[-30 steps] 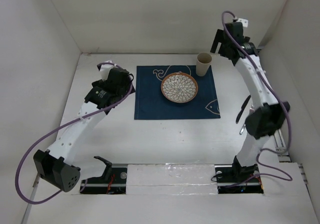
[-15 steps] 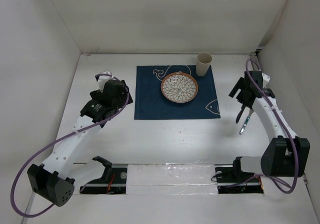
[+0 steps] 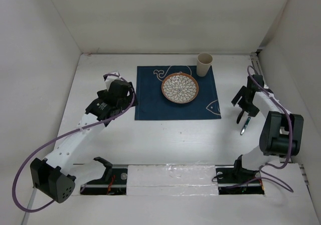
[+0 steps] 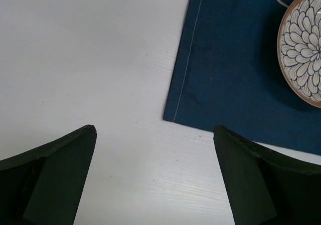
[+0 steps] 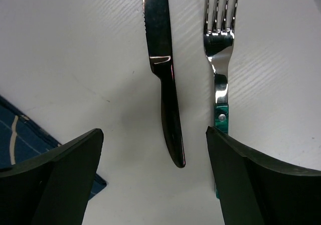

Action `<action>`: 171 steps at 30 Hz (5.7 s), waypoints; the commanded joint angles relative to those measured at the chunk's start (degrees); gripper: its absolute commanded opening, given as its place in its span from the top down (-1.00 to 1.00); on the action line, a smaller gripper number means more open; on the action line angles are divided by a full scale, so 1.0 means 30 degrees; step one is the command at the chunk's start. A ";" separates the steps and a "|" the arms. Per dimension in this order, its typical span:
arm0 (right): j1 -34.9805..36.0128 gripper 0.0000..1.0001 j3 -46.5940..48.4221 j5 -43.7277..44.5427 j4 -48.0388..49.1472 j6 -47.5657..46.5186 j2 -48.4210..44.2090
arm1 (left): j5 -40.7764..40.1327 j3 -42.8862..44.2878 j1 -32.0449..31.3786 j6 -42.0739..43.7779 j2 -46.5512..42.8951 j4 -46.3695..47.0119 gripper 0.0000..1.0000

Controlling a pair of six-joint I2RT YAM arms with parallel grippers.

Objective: Set the dinner table for one person

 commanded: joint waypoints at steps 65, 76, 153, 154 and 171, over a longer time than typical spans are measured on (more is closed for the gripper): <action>0.6576 1.00 0.8466 -0.2669 -0.0785 -0.2541 0.6285 | -0.0778 -0.0039 -0.0201 0.0088 0.0582 0.0032 -1.00; 0.7603 1.00 0.8849 -0.2669 -0.0609 -0.2541 0.8047 | -0.0778 -0.0039 -0.0201 0.0088 0.0758 0.0032 -1.00; 1.4484 1.00 1.7514 -0.1117 -0.2133 0.1442 1.0590 | -0.4470 0.0312 0.0649 -0.1963 -0.1473 -0.0994 -1.00; 1.4778 1.00 1.8130 -0.1291 -0.2307 0.1618 1.1118 | -0.4470 0.0312 0.0649 -0.1963 -0.1266 -0.0994 -1.00; 1.6333 1.00 2.2968 -0.3109 -0.0931 0.3641 1.6599 | -0.3913 0.0488 0.0649 -0.1612 -0.0619 -0.1025 -1.00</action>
